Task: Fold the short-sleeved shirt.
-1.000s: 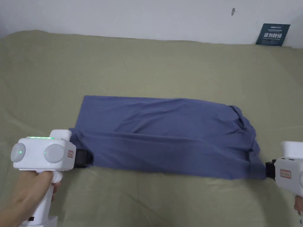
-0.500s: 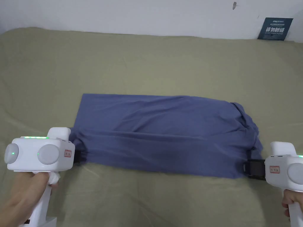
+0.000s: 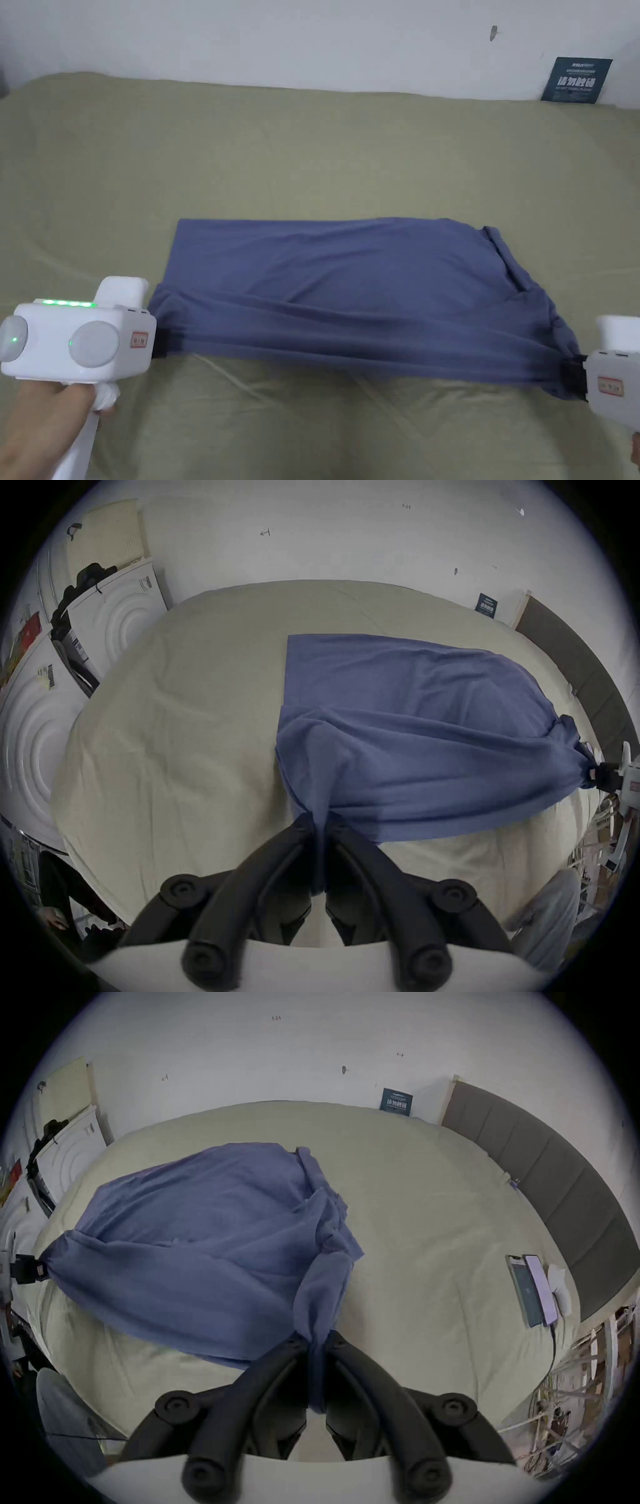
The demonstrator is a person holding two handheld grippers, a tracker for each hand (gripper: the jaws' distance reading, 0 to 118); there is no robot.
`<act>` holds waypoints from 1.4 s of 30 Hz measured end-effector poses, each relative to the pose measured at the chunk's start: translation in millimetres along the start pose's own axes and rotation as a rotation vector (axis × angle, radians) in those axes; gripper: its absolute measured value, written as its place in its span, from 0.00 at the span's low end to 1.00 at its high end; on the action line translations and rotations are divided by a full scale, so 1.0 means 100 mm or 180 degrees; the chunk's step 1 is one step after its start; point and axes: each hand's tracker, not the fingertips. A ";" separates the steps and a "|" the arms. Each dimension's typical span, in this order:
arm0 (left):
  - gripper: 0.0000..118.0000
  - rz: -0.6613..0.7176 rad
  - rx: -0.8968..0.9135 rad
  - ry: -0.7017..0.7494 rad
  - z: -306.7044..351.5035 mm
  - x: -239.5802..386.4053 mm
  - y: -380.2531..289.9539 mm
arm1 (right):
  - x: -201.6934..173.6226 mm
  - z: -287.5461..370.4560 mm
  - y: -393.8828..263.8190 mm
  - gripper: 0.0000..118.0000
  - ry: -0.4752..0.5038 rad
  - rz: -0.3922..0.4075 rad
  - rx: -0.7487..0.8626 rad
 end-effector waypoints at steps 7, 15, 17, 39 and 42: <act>0.05 -0.0118 -0.0084 0.0032 0.39 -0.08 -0.66 | -0.02 0.50 -0.68 0.07 0.0091 -0.0051 -0.0038; 0.05 -0.0048 -0.0195 0.0032 0.43 -0.18 -0.91 | -0.10 0.57 -1.05 0.07 0.0127 -0.0087 -0.0228; 0.05 -0.0019 -0.0200 0.0039 0.38 -0.18 -0.90 | -0.12 0.55 -1.06 0.07 0.0117 -0.0078 -0.0229; 0.01 0.0362 0.0246 -0.0049 -0.30 -0.16 0.55 | -0.44 -0.15 0.66 0.01 0.0032 -0.0068 0.0412; 0.01 0.0375 0.0110 0.0072 -0.62 -0.21 0.80 | -0.51 -0.43 0.91 0.01 -0.0032 0.0003 0.0330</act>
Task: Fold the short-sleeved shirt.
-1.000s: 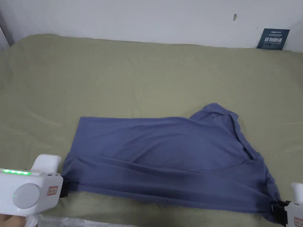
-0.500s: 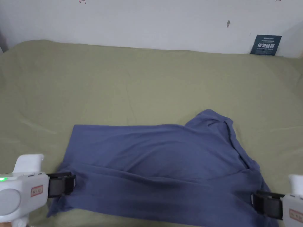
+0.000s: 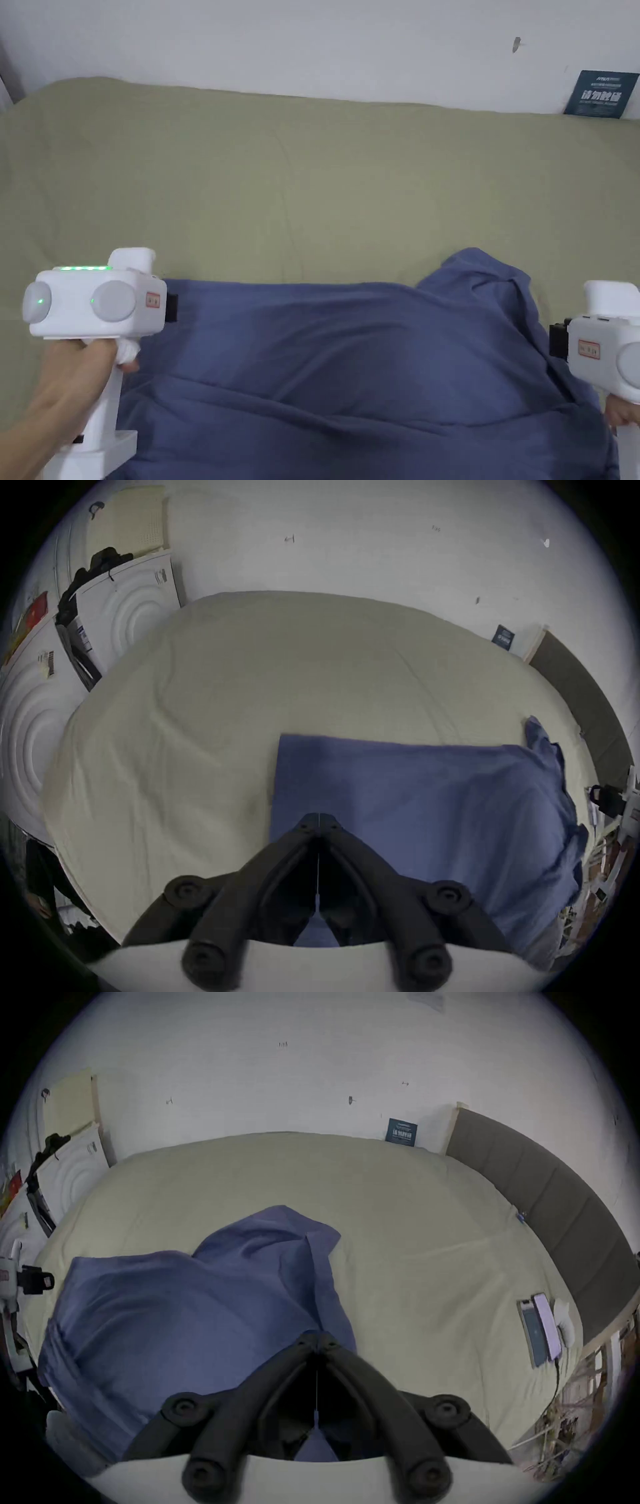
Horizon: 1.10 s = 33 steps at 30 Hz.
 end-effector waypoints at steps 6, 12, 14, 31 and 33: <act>0.42 -0.0009 -0.0161 0.0214 -0.47 0.00 0.33 | -0.01 -0.39 0.17 0.01 -0.0118 0.0046 -0.0088; 0.96 -0.0103 -0.0292 0.0424 -0.77 0.09 0.42 | 0.05 -0.50 0.22 0.01 -0.0138 0.0117 -0.0118; 0.96 -0.0029 -0.0356 0.0438 -0.84 0.13 0.41 | 0.06 -0.45 0.21 0.01 -0.0157 0.0107 -0.0132; 0.02 -0.0284 -0.0279 0.0151 -0.62 0.23 0.41 | 0.21 -0.85 0.50 0.89 0.0108 0.0040 -0.0669; 0.02 -0.0287 -0.0277 0.0138 -0.64 0.20 0.40 | 0.16 -1.04 0.52 0.91 -0.0088 0.0141 -0.0653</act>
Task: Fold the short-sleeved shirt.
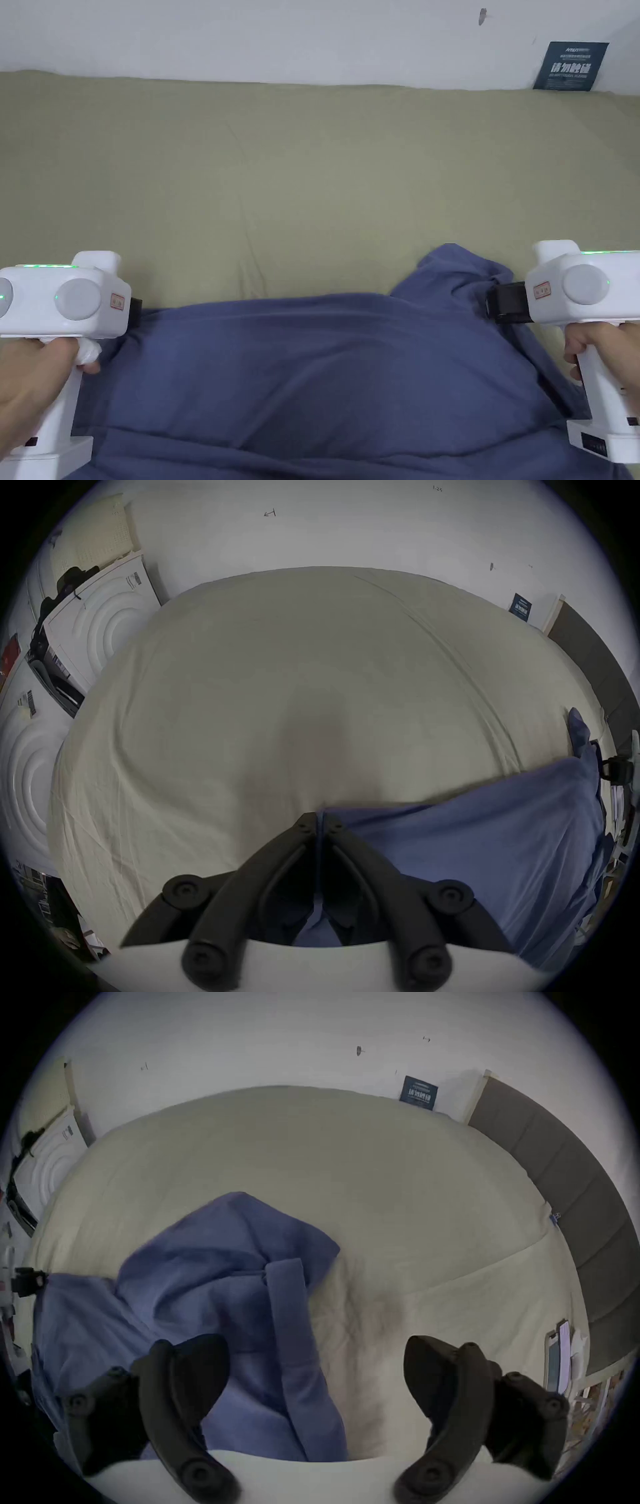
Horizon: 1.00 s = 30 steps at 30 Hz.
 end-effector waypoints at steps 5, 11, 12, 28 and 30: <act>0.02 0.0016 0.0008 -0.0045 -0.04 -0.04 0.00 | 0.04 -0.05 0.05 0.12 -0.0299 0.0098 0.0169; 0.02 0.0011 0.0129 -0.0062 0.10 -0.12 0.02 | 0.22 0.23 0.01 0.02 -0.0170 -0.0061 0.0243; 0.02 0.0025 0.0141 -0.0105 0.16 -0.14 0.03 | 0.27 0.27 -0.04 0.02 -0.0169 -0.0043 0.0267; 0.02 -0.0055 0.0555 -0.0281 1.76 -0.46 -1.05 | 0.55 2.09 -1.21 0.02 0.0172 0.0025 0.0843; 0.02 -0.0038 0.0556 -0.0299 1.88 -0.50 -1.27 | 0.55 2.22 -1.48 0.02 0.0193 0.0031 0.0846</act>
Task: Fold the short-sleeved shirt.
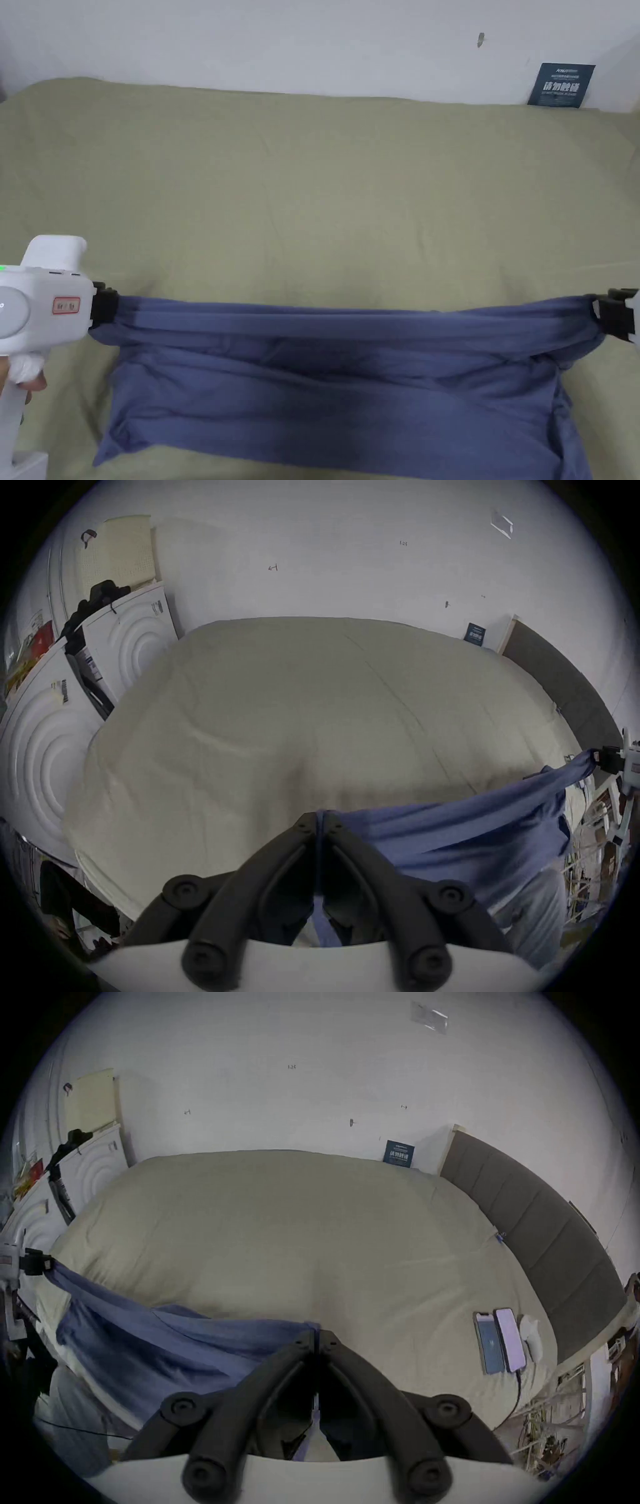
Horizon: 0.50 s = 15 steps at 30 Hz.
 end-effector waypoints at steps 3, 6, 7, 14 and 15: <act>0.02 -0.0046 -0.0058 -0.0008 0.15 -0.01 -0.31 | -0.01 0.17 -0.36 0.02 0.0024 0.0006 -0.0068; 0.02 -0.0072 -0.0136 -0.0012 0.20 -0.03 -0.57 | -0.03 0.23 -0.68 0.02 0.0036 0.0028 -0.0213; 0.02 -0.0059 -0.0163 -0.0028 0.19 -0.04 -0.65 | -0.03 0.23 -0.78 0.02 0.0044 -0.0003 -0.0289; 0.02 0.0058 -0.0411 -0.0011 -0.04 -0.07 -0.92 | -0.05 -0.06 -1.20 0.02 -0.0001 -0.0063 -0.0559; 0.02 0.0066 -0.0428 -0.0011 -0.07 -0.07 -0.93 | -0.06 -0.10 -1.22 0.02 -0.0007 -0.0073 -0.0578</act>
